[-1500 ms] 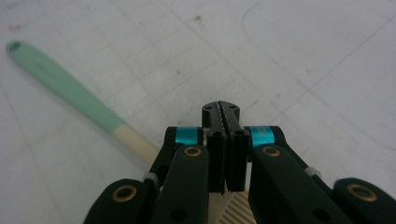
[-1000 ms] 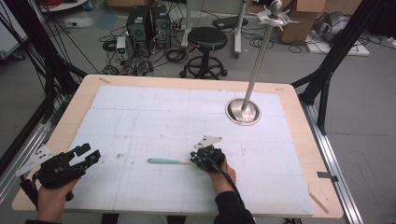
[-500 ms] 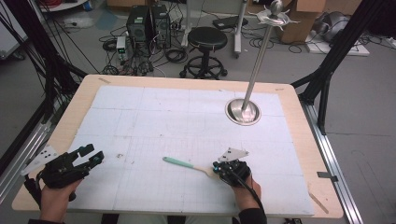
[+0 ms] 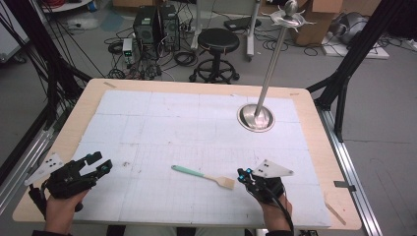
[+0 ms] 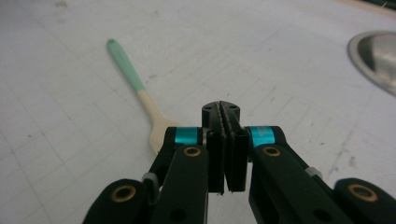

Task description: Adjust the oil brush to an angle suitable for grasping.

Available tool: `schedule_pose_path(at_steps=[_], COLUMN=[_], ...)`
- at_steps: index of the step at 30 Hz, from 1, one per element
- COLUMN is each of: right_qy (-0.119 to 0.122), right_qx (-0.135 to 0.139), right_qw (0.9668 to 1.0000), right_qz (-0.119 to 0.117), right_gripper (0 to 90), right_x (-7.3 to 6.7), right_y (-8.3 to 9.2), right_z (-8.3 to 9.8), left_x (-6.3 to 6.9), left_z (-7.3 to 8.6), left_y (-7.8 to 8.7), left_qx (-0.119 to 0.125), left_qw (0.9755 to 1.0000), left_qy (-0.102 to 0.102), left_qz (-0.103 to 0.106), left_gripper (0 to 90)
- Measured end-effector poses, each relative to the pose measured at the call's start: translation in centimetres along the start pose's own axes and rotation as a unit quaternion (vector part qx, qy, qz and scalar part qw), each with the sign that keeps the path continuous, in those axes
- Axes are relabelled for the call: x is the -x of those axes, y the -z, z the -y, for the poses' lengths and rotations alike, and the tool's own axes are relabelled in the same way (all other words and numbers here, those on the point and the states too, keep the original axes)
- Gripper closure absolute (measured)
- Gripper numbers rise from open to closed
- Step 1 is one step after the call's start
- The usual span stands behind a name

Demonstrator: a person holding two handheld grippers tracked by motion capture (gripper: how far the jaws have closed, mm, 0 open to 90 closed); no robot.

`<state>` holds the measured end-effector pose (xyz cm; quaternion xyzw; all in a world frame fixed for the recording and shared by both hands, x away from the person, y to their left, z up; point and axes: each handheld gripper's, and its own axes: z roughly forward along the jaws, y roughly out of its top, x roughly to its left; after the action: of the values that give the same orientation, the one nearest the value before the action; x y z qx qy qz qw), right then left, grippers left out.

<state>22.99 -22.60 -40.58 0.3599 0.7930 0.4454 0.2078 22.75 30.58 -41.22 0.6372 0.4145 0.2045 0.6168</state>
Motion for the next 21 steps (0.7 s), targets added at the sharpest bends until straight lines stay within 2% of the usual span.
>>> schedule_pose_path(at_steps=[1, 2, 5, 7, 9, 12, 14, 21], right_qy=[-0.004, -0.013, -0.044, -0.049, -0.042, -0.03, -0.03, -0.027], right_qx=[0.015, 0.032, 0.079, 0.104, 0.121, 0.137, 0.14, 0.132], right_qw=[0.9999, 0.9994, 0.9955, 0.9922, 0.99, 0.9878, 0.9875, 0.9893], right_qz=[0.001, 0.004, 0.027, 0.047, 0.059, 0.069, 0.067, 0.057], right_gripper=[80.6, 72.0, 52.5, 39.7, 32.0, 24.3, 20.9, 20.8], right_x=[0.2, 0.3, 0.9, 1.1, 1.2, 1.3, 1.4, 1.1], right_y=[0.6, 1.2, 2.8, 3.7, 4.4, 5.2, 5.3, 4.7], right_z=[0.0, 0.1, 0.3, 0.5, 0.6, 0.5, 0.4, 0.4], left_x=[0.1, 0.1, 0.3, 0.5, 0.6, 0.9, 1.0, 1.0], left_z=[0.0, -0.1, -0.1, -0.2, -0.2, -0.1, -0.1, 0.0], left_y=[0.0, 0.1, 0.2, 0.2, 0.1, 0.1, 0.1, 0.0], left_qx=[0.003, 0.004, 0.015, 0.02, 0.021, 0.022, 0.017, 0.011], left_qw=[1.0, 1.0, 0.9998, 0.9997, 0.9998, 0.9996, 0.9997, 0.9998], left_qy=[0.002, 0.004, 0.013, 0.011, 0.002, -0.008, -0.014, -0.014], left_qz=[-0.001, -0.002, -0.002, -0.003, 0.004, 0.012, 0.012, 0.012], left_gripper=[36.9, 35.9, 31.8, 28.0, 22.3, 21.3, 21.4, 21.7])
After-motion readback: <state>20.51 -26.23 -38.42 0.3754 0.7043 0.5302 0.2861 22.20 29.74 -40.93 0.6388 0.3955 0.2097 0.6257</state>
